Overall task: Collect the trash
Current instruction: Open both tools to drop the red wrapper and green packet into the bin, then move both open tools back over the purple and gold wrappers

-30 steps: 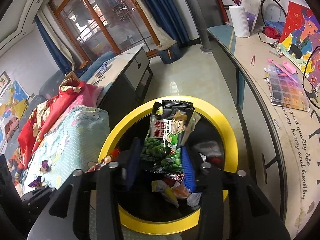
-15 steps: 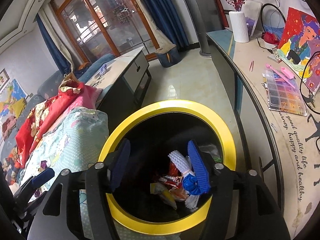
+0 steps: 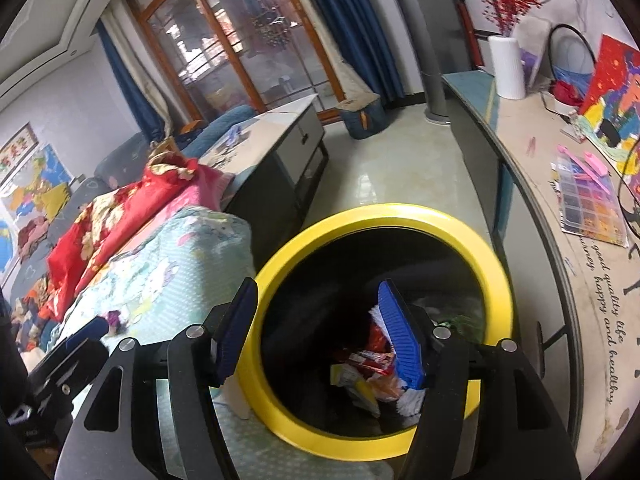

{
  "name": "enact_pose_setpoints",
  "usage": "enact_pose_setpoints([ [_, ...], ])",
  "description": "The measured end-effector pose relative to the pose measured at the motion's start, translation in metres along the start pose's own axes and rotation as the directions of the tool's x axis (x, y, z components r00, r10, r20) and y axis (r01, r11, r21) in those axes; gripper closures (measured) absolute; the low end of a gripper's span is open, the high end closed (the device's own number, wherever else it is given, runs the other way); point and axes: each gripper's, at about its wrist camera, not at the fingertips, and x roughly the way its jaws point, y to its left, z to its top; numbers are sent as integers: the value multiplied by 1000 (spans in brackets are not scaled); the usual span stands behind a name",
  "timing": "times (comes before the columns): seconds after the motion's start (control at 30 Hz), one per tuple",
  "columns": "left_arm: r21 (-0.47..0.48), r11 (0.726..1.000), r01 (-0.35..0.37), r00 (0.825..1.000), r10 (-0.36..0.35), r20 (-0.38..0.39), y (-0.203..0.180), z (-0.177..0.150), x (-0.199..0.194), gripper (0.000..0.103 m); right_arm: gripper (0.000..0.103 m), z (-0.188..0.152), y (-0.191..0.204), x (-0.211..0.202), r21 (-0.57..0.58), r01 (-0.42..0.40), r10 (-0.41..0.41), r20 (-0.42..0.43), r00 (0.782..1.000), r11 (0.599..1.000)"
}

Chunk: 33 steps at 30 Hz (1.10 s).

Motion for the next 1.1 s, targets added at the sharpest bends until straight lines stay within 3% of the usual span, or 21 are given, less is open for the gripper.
enact_pose_setpoints([
  [0.37, -44, 995, -90, 994, 93, 66, 32, 6, -31, 12, 42, -7, 53, 0, -89, -87, 86, -19, 996, 992],
  [0.77, -146, 973, -177, 974, 195, 118, 86, 8, -71, 12, 40, -17, 113, 4, -206, -153, 145, -53, 988, 967],
  [1.1, -216, 943, -255, 955, 280, 95, 132, 0, -96, 12, 40, -18, 163, 17, -290, -221, 200, -98, 975, 931],
])
